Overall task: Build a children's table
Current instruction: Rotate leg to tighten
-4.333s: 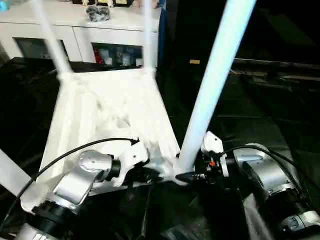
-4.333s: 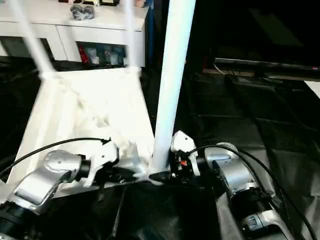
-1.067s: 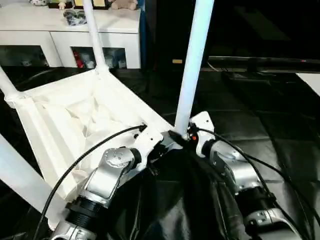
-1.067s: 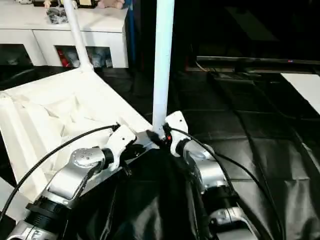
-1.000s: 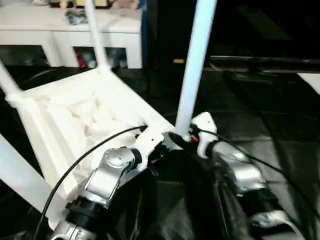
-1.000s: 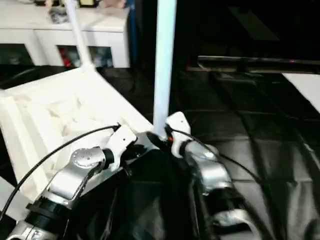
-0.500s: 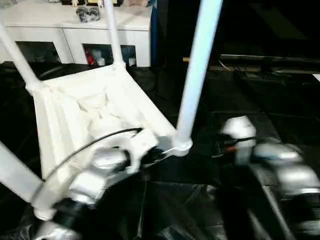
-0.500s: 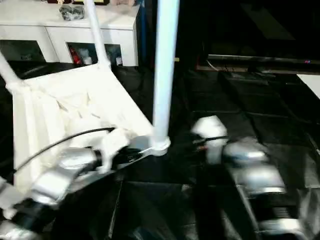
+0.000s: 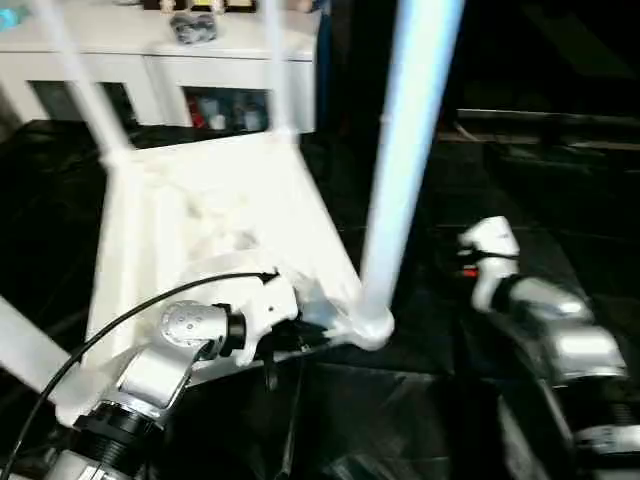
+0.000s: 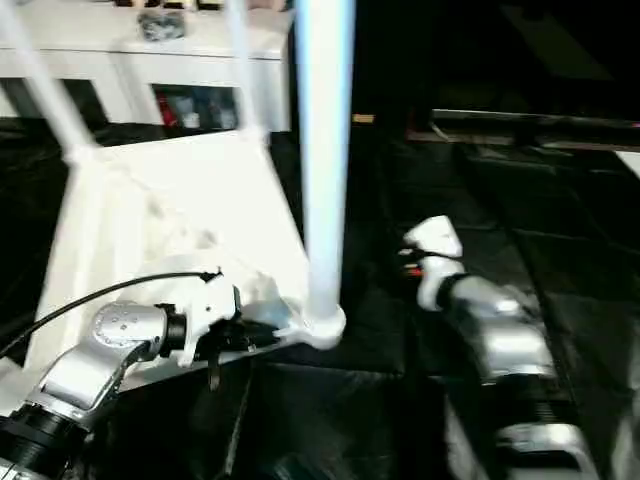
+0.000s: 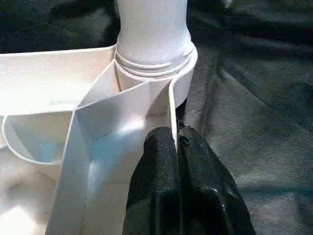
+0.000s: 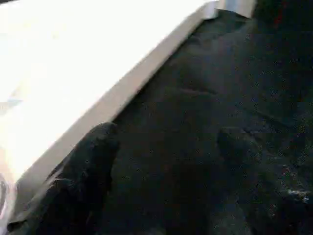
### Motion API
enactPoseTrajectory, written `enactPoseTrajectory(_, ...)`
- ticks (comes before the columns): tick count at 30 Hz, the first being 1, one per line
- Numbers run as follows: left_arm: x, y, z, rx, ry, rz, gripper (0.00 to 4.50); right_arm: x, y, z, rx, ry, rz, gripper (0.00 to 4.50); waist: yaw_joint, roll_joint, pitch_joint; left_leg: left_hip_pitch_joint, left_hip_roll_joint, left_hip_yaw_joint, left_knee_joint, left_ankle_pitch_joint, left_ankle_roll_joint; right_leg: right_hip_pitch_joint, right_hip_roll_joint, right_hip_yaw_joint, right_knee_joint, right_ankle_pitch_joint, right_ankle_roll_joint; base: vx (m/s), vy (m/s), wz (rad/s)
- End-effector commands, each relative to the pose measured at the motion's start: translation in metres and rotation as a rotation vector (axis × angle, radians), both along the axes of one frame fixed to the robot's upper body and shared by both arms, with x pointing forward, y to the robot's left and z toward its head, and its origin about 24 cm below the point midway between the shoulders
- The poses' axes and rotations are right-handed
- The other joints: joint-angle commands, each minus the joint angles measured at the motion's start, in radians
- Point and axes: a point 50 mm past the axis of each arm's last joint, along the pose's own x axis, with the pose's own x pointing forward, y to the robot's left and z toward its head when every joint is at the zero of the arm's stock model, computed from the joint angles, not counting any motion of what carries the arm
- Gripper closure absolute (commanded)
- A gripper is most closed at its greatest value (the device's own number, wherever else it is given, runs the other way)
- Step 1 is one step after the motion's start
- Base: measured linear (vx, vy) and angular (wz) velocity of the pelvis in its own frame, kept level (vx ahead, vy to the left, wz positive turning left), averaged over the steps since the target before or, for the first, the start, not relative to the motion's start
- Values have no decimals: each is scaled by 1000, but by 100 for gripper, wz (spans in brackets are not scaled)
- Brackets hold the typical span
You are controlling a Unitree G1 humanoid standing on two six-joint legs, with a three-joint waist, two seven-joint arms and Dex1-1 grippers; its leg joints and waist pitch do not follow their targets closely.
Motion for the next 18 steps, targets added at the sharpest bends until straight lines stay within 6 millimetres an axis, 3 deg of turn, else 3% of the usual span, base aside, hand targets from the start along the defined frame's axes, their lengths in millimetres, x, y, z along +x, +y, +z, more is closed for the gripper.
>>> enactPoseTrajectory(1,0,-15,17,-118,-52,-95,450,2,0,4,-11,-19,-11,91,-6,-9,-62,9,26,1,-55,-161,55,49,-61,51,-66,-218,-185,0,0,0)
enactPoseTrajectory(4,0,-15,18,-135,-50,-113,450,2,5,3,-1,-23,-10,91,-4,-14,-61,7,25,2,-57,-166,49,50,-62,52,-68,-241,-172,0,0,0)
enactPoseTrajectory(12,0,-2,15,-112,-48,-141,450,3,12,2,7,-30,-5,91,-2,-17,-61,6,22,2,-57,-163,48,49,-63,51,-70,-278,-149,0,0,0)
enactPoseTrajectory(18,-2,4,18,-149,-46,-153,450,3,17,1,11,-30,4,91,-3,-12,-62,5,25,1,-57,-159,42,49,-63,52,-66,-261,-155,0,0,0)
